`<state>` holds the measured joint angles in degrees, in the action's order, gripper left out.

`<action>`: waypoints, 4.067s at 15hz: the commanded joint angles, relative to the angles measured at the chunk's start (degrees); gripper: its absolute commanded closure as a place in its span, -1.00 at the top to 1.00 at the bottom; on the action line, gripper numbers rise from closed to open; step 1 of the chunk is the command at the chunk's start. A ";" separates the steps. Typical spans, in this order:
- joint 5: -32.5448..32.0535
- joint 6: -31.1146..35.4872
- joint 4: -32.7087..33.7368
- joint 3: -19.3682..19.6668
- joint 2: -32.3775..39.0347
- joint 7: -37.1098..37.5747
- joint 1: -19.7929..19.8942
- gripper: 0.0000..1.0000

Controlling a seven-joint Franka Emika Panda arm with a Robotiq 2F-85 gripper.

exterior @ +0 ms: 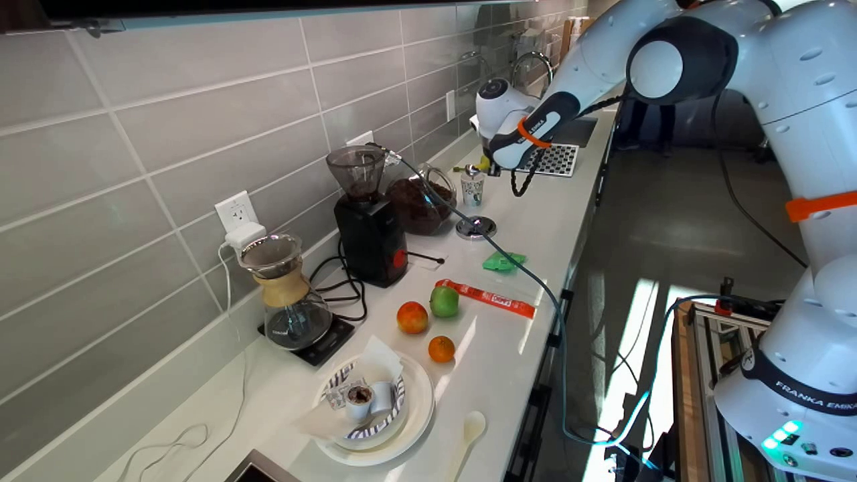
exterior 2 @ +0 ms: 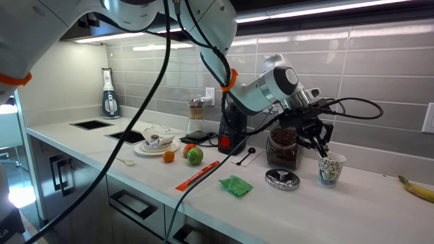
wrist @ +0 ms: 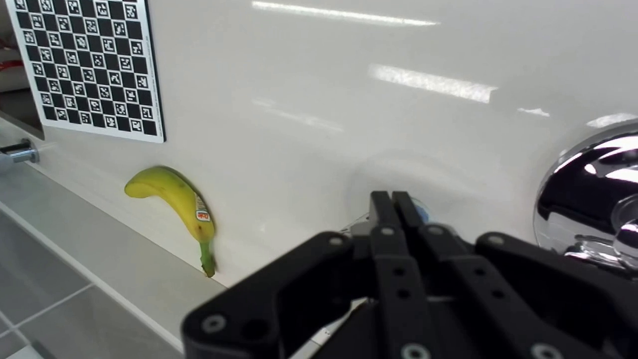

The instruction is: Transfer a spoonful of contents from the container into the cup

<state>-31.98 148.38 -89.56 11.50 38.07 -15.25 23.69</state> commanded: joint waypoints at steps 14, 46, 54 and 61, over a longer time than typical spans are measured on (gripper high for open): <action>17.80 -1.95 5.69 -3.45 3.13 -14.59 4.19 -0.98; 41.31 -17.97 15.65 -12.22 5.94 -28.39 14.98 -0.98; 46.12 -22.16 18.96 -14.02 7.94 -30.27 16.99 -0.98; 45.75 -21.89 19.29 -14.91 7.98 -29.10 18.00 -0.98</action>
<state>12.81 127.89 -72.17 -2.82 45.05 -43.96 40.89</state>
